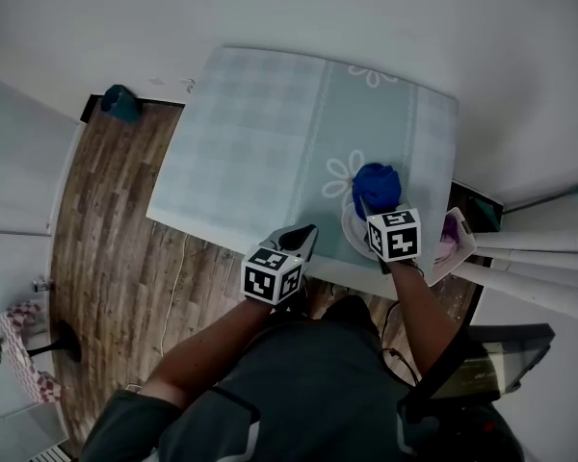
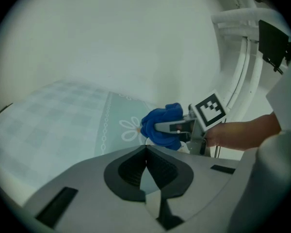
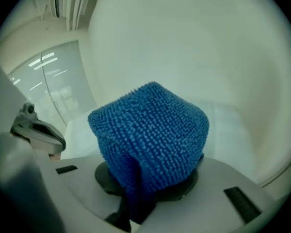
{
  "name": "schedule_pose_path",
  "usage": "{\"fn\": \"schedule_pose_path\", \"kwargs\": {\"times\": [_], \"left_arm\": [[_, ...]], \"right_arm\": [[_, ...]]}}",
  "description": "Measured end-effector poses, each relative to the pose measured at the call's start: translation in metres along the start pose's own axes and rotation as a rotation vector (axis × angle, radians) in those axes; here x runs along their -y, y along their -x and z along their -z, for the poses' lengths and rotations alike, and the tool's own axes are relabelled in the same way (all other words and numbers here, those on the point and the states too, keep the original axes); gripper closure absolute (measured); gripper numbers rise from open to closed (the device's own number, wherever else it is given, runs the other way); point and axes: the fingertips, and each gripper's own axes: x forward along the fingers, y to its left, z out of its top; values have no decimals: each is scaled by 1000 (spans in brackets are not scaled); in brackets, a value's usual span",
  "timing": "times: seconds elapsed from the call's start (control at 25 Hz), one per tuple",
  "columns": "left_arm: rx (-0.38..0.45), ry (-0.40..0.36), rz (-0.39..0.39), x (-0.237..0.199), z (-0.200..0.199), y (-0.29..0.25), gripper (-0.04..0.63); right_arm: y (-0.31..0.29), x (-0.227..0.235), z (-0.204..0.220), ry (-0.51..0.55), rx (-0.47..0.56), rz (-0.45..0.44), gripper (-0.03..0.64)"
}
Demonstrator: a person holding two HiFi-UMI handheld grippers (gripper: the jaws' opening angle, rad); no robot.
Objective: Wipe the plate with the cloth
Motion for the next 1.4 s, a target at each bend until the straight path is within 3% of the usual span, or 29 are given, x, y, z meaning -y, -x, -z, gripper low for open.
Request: {"fn": "schedule_pose_path", "kwargs": {"times": [0.16,0.52,0.88,1.16,1.4], "left_arm": [[17,3,-16,-6,-2,12,586],[47,-6,3,-1,-10,18,586],[67,-27,21,8,-11,24,586],[151,-19,43,8,-32,40,586],[279,-84,93,21,-73,69,586]], "right_arm": [[-16,-24,14,78,-36,-24,531],[5,-79,37,107,-40,-115,531],[31,-114,48,130,-34,-269,531],[84,-107,4,50,177,-220,531],[147,-90,-52,-63,421,-142,531]]}}
